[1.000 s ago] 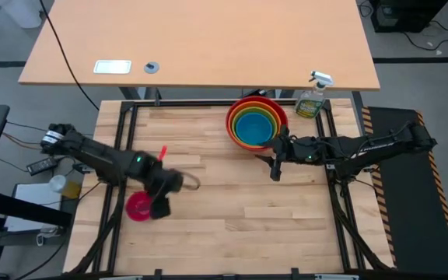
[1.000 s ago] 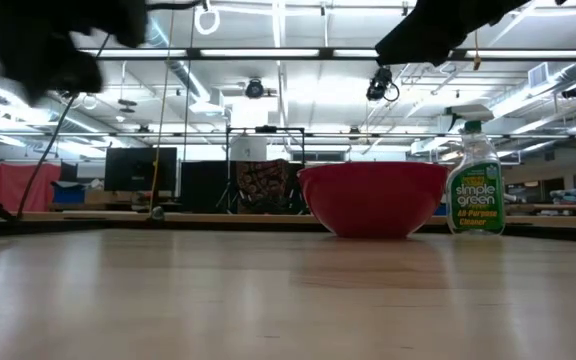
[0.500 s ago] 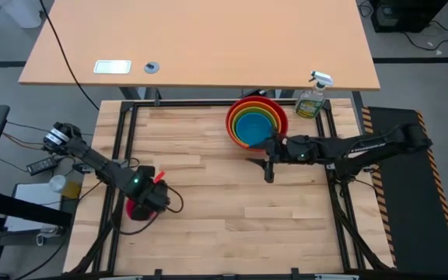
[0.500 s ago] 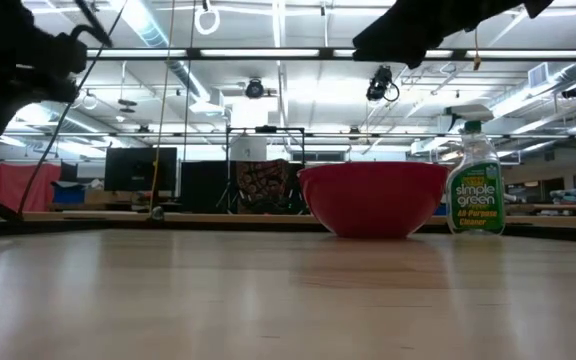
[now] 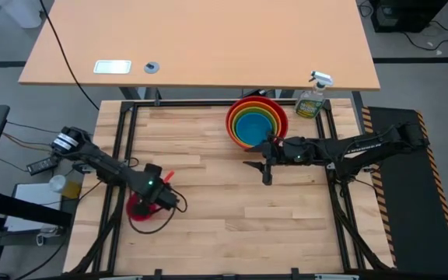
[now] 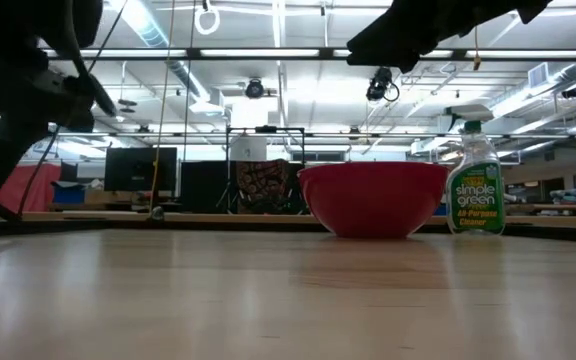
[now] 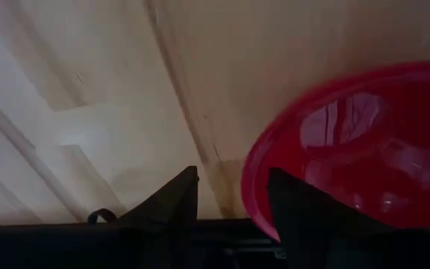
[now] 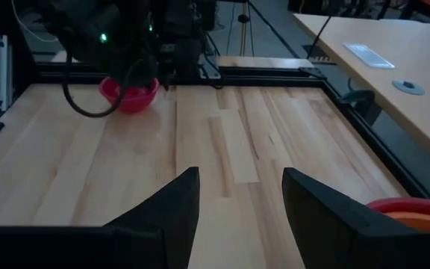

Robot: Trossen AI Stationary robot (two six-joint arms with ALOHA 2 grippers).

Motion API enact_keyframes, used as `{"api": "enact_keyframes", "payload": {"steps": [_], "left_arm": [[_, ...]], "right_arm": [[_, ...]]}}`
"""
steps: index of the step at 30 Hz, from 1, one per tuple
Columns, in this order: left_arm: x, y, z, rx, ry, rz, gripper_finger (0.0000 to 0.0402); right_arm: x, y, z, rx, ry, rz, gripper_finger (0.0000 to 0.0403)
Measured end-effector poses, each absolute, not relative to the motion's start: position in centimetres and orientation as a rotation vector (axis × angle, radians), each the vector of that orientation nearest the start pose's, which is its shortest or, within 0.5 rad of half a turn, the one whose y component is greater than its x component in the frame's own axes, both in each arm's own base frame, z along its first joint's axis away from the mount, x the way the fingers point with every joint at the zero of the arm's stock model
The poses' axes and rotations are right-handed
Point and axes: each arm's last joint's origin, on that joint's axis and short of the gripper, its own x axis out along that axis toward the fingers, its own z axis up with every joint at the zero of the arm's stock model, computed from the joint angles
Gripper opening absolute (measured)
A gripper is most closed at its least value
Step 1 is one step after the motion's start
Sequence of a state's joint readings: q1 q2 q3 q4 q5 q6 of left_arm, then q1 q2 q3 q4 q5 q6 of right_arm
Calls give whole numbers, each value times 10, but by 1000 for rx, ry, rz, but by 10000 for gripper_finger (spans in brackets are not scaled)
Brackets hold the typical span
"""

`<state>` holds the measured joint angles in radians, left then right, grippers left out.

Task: Nest bowls inside each other
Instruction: Stack the pink bowl on top of the blue bowl

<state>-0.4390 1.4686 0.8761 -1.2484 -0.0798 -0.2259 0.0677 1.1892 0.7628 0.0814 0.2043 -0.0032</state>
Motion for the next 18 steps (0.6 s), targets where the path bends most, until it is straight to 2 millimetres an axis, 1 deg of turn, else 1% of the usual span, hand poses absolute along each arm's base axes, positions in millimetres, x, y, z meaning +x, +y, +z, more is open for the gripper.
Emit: {"api": "enact_keyframes", "payload": {"steps": [4,6,9,12,17,18], "left_arm": [[192,-80,178,302,1830,-34,165],[194,-79,174,298,1856,-55,163],[197,-78,168,315,1887,-70,150],[200,-77,163,324,1909,-93,117],[201,-77,160,349,1922,-152,25],[201,-77,160,351,1921,-163,17]], "right_arm": [[260,12,268,-45,349,-135,197],[261,12,268,-44,345,-135,197],[260,12,268,-44,346,-135,197],[260,12,268,-44,346,-135,197],[260,13,268,-42,346,-132,197],[260,13,268,-41,348,-132,197]]}}
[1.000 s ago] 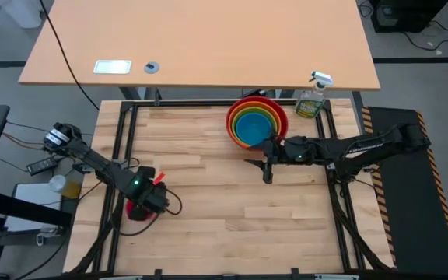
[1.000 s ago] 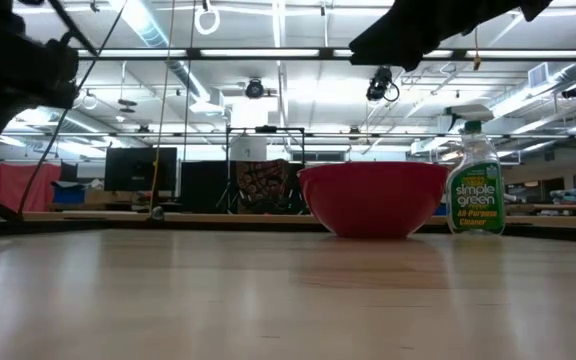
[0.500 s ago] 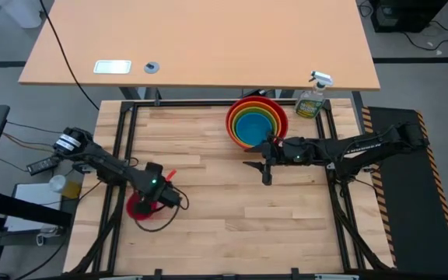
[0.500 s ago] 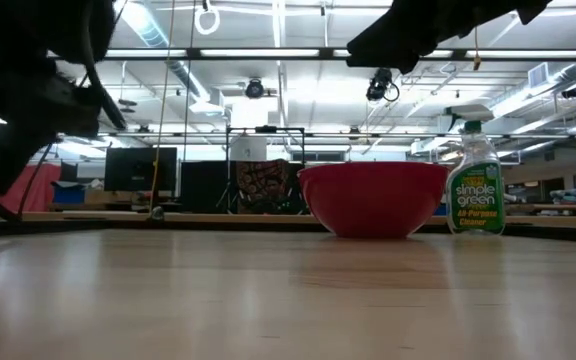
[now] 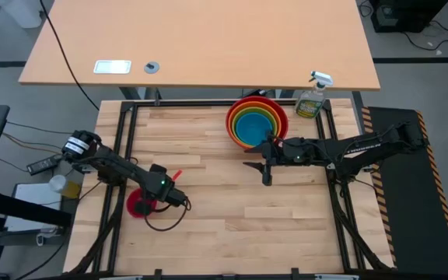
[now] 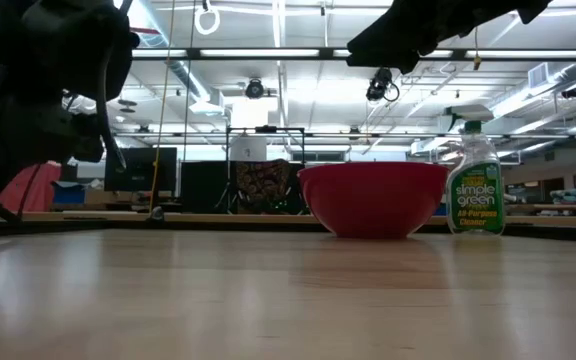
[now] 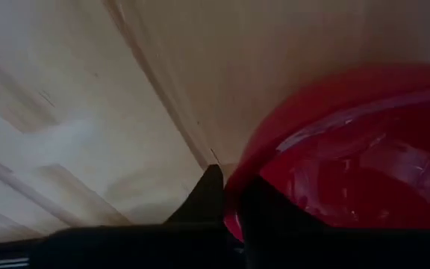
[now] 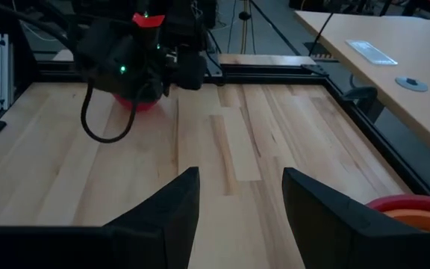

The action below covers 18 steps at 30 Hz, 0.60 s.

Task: Nest bowls inside each other
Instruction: Stack the pink bowl on top of the blue bowl

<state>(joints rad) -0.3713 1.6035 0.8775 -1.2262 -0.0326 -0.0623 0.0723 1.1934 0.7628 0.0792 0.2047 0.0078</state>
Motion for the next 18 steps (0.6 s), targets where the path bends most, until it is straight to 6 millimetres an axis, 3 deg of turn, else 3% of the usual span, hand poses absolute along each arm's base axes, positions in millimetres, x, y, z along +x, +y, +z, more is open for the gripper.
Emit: {"api": "enact_keyframes", "payload": {"steps": [9,14,18], "left_arm": [[206,-63,170,297,1857,-137,15],[230,-40,188,277,1762,-116,13],[254,-8,216,290,1662,-82,13]], "right_arm": [[260,12,267,-57,360,-167,197],[260,8,267,-57,365,-183,197],[258,0,263,-55,404,-213,197]]}}
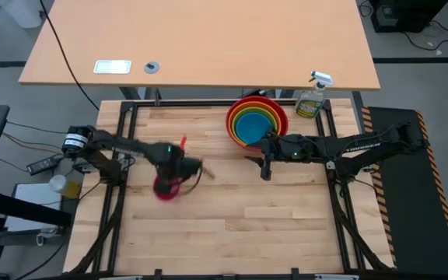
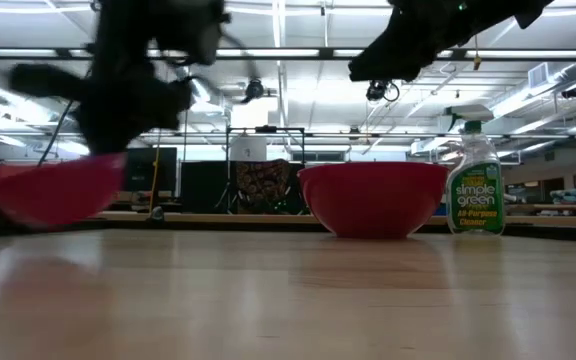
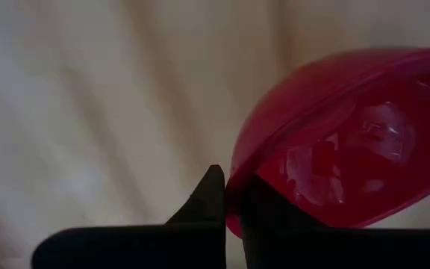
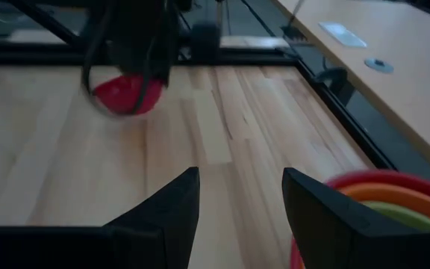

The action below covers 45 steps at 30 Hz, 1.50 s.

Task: Nest bowls inside each other
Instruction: Stack the pink bowl on top of the blue bowl

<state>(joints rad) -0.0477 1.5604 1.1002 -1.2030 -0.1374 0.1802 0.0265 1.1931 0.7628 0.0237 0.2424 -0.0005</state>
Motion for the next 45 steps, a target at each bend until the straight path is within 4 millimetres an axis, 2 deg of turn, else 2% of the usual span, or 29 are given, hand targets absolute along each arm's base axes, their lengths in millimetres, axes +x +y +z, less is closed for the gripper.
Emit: {"api": "enact_keyframes", "payload": {"steps": [5,11,14,17,23,30,39,45], "left_arm": [[276,49,265,276,1487,15,12],[287,125,317,157,1248,256,12],[294,157,332,11,1121,328,12],[311,181,341,-118,1008,377,12],[363,202,329,-192,983,384,14],[415,216,298,-231,977,295,17],[458,224,254,-219,914,293,19],[467,226,234,-209,920,309,20]], "right_arm": [[256,-8,259,-49,454,-243,197],[253,-10,253,-5,523,-231,197],[250,-9,248,30,579,-212,197],[248,-5,244,71,619,-207,197],[245,8,239,141,672,-217,197],[237,24,234,180,742,-225,197],[234,42,233,166,759,-148,197],[232,50,233,173,762,-122,197]]}}
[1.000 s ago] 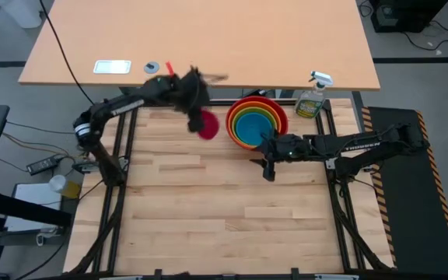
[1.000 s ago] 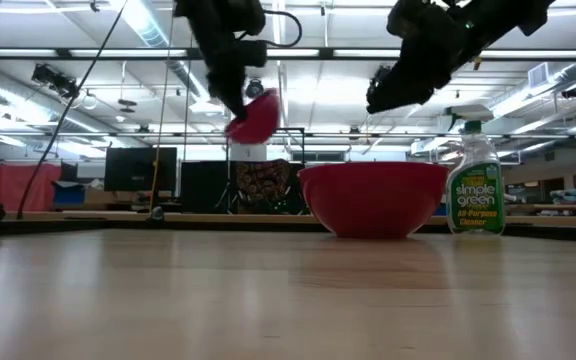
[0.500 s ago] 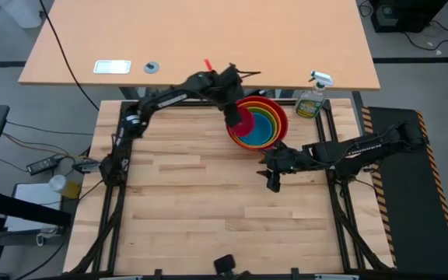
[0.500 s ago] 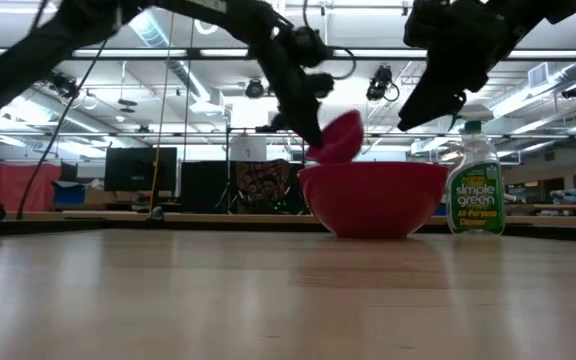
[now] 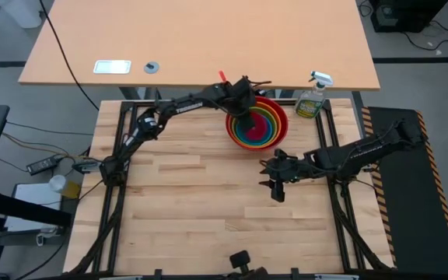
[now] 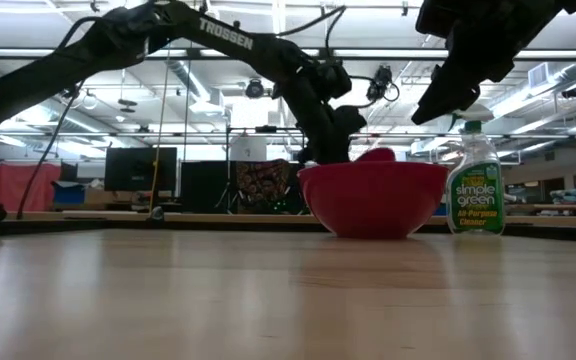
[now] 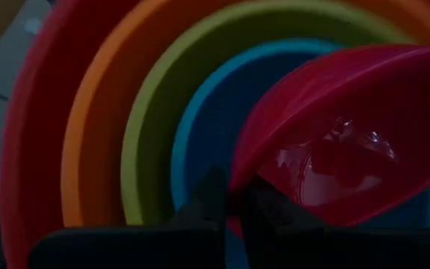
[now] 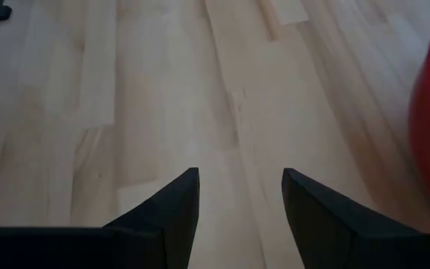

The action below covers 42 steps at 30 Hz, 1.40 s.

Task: Nest bowls inside each other
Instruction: Stack the pink bowl on top of the blue bowl

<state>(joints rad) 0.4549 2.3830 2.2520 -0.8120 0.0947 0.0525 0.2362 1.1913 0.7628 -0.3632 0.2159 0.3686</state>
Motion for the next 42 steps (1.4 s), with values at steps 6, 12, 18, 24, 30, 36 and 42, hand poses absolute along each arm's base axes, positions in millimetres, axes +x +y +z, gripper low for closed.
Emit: {"api": "enact_keyframes", "payload": {"steps": [6,12,18,24,30,36,42], "left_arm": [[465,226,229,-161,974,356,25],[464,223,228,-128,1009,330,96],[464,224,234,-28,1001,287,210],[467,213,250,53,955,263,231],[477,210,253,125,881,277,197],[489,228,230,192,834,371,169],[493,226,206,281,940,394,158]], "right_arm": [[231,52,233,173,767,-113,197],[231,52,233,191,766,-121,197],[229,51,236,191,751,-145,197],[213,42,253,151,677,-219,193],[198,30,268,175,614,-299,176],[202,30,264,172,626,-307,169],[204,32,262,188,644,-290,169]]}}
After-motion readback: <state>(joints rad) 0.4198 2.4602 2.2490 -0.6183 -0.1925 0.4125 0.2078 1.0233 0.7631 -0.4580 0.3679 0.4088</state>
